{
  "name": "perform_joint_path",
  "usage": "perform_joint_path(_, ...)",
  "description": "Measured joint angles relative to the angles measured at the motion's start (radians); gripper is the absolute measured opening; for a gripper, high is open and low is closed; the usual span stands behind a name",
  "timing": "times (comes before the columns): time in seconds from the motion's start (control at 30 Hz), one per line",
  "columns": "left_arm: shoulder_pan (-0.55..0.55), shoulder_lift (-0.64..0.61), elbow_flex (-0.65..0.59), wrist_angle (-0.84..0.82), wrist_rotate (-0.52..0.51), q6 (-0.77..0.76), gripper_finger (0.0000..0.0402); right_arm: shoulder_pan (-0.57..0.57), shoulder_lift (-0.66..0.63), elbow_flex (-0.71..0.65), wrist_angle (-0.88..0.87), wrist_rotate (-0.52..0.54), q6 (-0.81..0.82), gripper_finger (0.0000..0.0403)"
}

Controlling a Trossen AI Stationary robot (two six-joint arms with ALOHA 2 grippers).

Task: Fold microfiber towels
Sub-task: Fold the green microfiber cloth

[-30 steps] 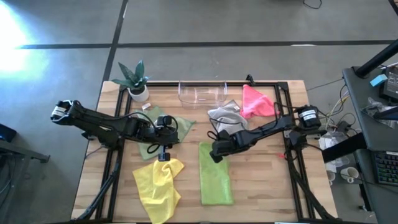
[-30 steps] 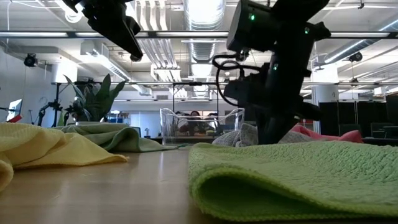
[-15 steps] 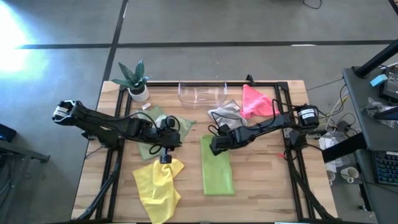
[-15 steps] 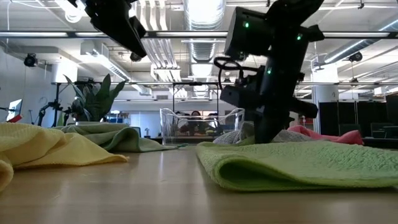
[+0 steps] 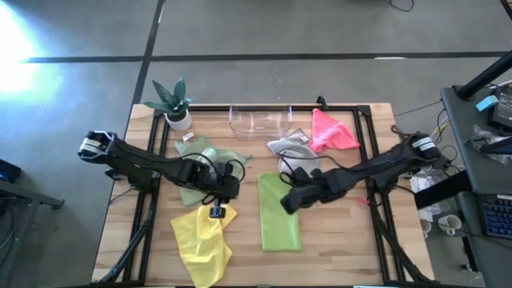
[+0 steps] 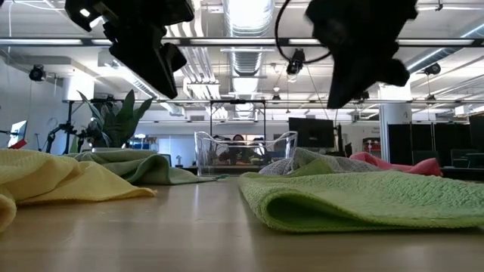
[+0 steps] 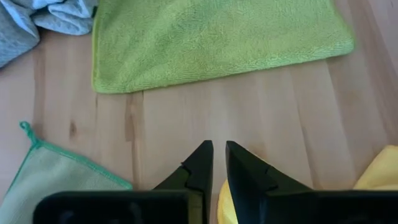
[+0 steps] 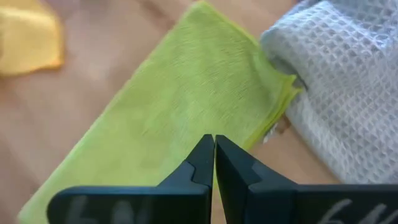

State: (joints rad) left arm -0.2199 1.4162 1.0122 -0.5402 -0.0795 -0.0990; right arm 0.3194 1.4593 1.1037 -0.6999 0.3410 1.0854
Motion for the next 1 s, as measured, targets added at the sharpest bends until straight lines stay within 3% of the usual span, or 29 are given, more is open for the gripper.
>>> perform_joint_path(0.13,-0.001,0.001,0.008,0.002,0.0,0.0,0.0061,0.078,-0.078,0.0,-0.013,0.001,-0.034,0.0008)
perform_joint_path(0.3,-0.007,0.001,0.026,0.016,0.003,-0.003,0.0126,0.176,-0.153,-0.007,-0.057,0.001,-0.066,0.0008)
perform_joint_path(0.43,-0.031,0.001,0.028,0.108,0.073,-0.045,0.0166,0.257,-0.193,-0.027,-0.083,0.001,-0.068,0.0008)
perform_joint_path(0.6,-0.121,0.002,0.028,0.224,0.073,0.03,0.0175,0.341,-0.195,-0.035,-0.091,-0.002,-0.045,0.0009)
perform_joint_path(0.73,-0.197,0.029,0.032,0.248,-0.018,0.054,0.0176,0.387,-0.177,-0.035,-0.078,-0.017,-0.061,0.002)
perform_joint_path(1.0,-0.299,0.193,0.073,0.301,-0.104,0.053,0.0176,0.407,-0.113,-0.035,-0.031,-0.05,-0.186,0.01)
